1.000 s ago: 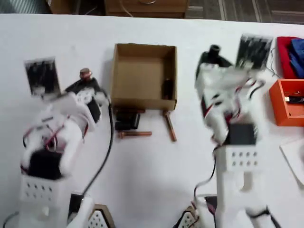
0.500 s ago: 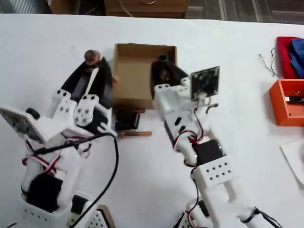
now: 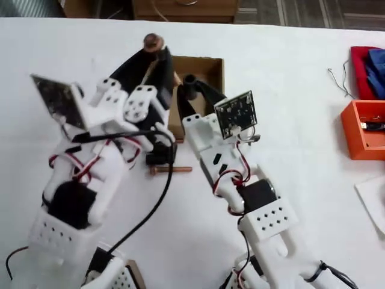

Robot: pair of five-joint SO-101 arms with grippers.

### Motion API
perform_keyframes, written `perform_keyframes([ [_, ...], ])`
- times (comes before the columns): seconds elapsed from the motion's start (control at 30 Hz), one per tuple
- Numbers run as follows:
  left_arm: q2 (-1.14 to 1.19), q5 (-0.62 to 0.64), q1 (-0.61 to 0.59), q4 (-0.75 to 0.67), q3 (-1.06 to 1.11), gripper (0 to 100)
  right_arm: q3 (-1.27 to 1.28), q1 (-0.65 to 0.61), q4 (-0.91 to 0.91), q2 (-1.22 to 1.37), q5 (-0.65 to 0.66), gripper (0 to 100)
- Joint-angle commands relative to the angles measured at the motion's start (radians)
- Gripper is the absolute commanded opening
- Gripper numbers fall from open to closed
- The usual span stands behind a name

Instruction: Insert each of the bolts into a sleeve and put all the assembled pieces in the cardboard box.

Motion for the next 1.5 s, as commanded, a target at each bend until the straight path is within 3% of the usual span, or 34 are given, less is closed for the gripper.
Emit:
perform_keyframes([
  [0.0,0.061,0.002,0.012,-0.032,-0.077,3,-0.011,-0.001,-0.028,-0.047,0.011,2.2],
  [0.23,0.180,0.000,0.012,-0.032,-0.162,3,-0.012,0.001,-0.031,-0.047,0.011,2.2],
  [0.4,0.229,-0.074,0.014,-0.026,-0.200,3,-0.012,0.001,-0.033,-0.047,0.011,2.2],
  [0.7,0.239,-0.081,0.086,0.017,-0.193,3,-0.014,0.001,-0.035,-0.047,0.012,2.2],
  [1.47,0.233,-0.083,0.008,0.017,-0.193,3,-0.014,0.001,-0.035,-0.047,0.012,2.2],
])
